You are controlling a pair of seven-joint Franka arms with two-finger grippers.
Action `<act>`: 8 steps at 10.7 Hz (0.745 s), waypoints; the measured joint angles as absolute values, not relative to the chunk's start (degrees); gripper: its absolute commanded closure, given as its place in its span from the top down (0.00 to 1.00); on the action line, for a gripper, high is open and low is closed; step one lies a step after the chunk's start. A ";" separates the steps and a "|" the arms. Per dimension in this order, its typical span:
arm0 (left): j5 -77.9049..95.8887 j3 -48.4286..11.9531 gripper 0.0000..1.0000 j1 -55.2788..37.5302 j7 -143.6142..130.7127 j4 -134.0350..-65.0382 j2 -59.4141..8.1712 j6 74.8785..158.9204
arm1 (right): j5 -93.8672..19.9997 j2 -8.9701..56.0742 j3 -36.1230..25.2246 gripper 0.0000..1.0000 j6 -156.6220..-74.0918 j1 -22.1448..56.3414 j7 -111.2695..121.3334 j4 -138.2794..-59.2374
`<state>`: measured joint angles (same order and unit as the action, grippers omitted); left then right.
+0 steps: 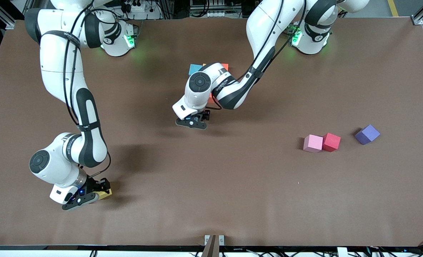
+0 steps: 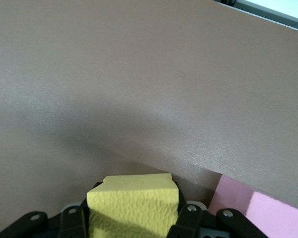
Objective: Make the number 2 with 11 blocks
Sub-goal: 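Release the cyan cube into the figure while the right gripper lifts the yellow cube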
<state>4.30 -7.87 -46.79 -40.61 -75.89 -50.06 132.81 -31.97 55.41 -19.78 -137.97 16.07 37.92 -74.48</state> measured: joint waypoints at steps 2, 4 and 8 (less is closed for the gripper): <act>4.31 -7.86 1.00 -46.77 -40.71 -75.02 -49.88 132.98 | -31.96 55.32 -19.77 0.15 -135.15 17.37 36.60 -73.69; 4.31 -7.28 1.00 -46.15 -41.37 -73.99 -47.01 131.26 | -31.89 54.60 -19.98 0.16 -128.93 18.30 34.20 -72.31; 0.52 -6.02 1.00 -35.65 -41.39 -73.88 -34.70 104.03 | -27.92 50.04 -20.25 0.16 -118.44 19.66 34.10 -70.35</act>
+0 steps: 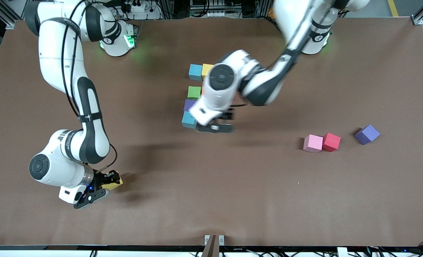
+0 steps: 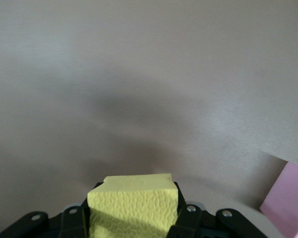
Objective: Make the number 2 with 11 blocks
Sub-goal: 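Release the cyan cube into the figure while the right gripper lifts the yellow cube, then carry the yellow cube while the left gripper grasps the pink cube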
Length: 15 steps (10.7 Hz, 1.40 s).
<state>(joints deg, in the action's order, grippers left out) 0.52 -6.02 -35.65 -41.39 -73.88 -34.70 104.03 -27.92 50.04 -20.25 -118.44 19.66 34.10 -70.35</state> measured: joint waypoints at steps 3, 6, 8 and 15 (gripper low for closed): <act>-10.90 -9.10 1.00 -27.28 -34.05 -76.74 -29.49 90.26 | -27.70 46.06 -20.08 0.18 -111.52 25.01 34.10 -70.22; -15.77 -12.38 1.00 -18.43 -23.37 -88.90 -22.05 95.48 | -27.68 45.78 -19.47 0.15 -110.08 31.98 36.67 -70.37; -15.88 -13.48 1.00 -12.17 -19.20 -101.77 -15.56 107.14 | -27.62 45.86 -19.43 0.15 -110.06 37.32 39.89 -70.69; -15.91 -12.76 1.00 0.25 -4.79 -122.03 -11.00 132.68 | -28.95 46.36 -17.19 0.09 -118.05 47.85 51.32 -73.19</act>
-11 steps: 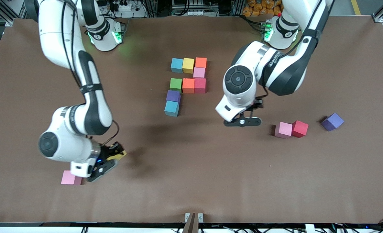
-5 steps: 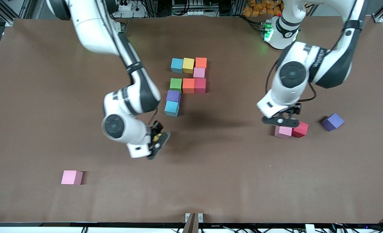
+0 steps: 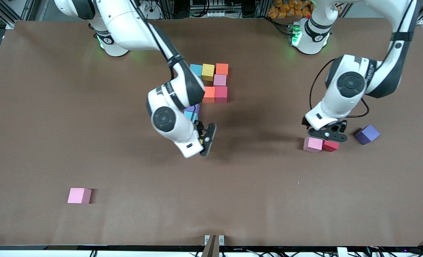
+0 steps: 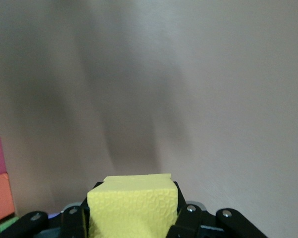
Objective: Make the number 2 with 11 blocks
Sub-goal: 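Carry the yellow cube while the left gripper grasps the pink cube, then place the yellow cube while the left gripper lifts the pink cube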
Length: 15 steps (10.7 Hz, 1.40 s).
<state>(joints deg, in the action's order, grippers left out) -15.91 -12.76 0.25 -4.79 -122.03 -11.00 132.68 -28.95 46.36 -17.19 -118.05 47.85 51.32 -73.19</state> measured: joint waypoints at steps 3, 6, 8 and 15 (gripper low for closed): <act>-14.83 -11.06 1.00 0.82 -3.40 -122.74 -15.47 138.83 | -29.38 45.87 -16.71 0.09 -124.45 53.46 52.60 -78.20; -12.04 -10.33 1.00 0.82 0.25 -122.40 -20.41 142.88 | -29.38 42.73 -16.74 0.09 -129.37 56.75 54.25 -86.08; -9.78 -8.98 1.00 0.84 5.02 -121.47 -21.08 142.93 | -29.41 39.52 -16.77 0.09 -133.27 56.73 57.97 -92.69; -6.57 -8.40 1.00 -0.12 8.73 -120.29 -22.14 142.94 | -32.91 35.63 -15.40 0.09 -149.69 61.74 59.77 -106.47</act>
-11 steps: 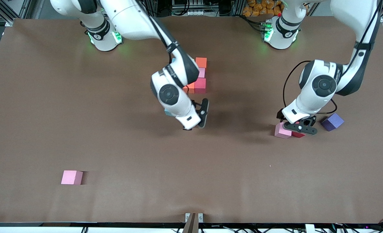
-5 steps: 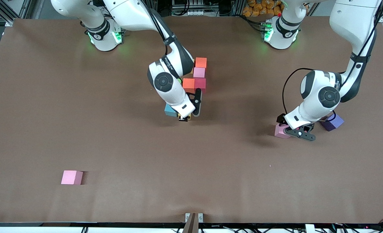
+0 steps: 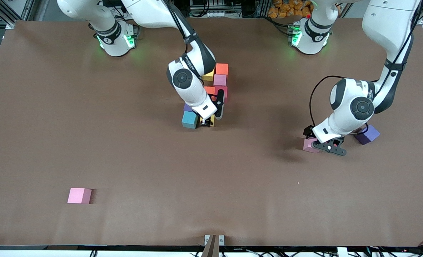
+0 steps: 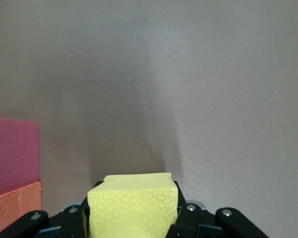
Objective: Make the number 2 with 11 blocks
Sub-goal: 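Place the yellow cube while the left gripper lifts the pink cube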
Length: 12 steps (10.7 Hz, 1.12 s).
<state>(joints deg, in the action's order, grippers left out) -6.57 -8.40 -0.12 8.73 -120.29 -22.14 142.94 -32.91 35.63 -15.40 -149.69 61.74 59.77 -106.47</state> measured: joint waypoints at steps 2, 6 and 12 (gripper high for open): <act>-6.57 -8.41 1.00 -0.67 10.92 -119.01 -22.76 142.94 | -35.43 35.22 -15.37 0.09 -151.20 62.19 62.38 -108.41; -8.18 -8.36 1.00 -1.66 12.43 -118.54 -24.34 144.04 | -41.63 34.69 -15.60 0.09 -151.31 62.19 69.60 -109.99; -8.47 -8.07 1.00 -1.62 12.55 -118.34 -24.85 144.52 | -41.67 34.63 -16.15 0.09 -151.60 62.16 69.85 -110.05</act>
<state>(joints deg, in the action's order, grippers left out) -8.47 -8.07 -1.62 12.55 -118.34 -24.85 144.52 -41.67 34.63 -16.15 -151.60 62.16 69.85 -110.05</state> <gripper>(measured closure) 0.000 0.436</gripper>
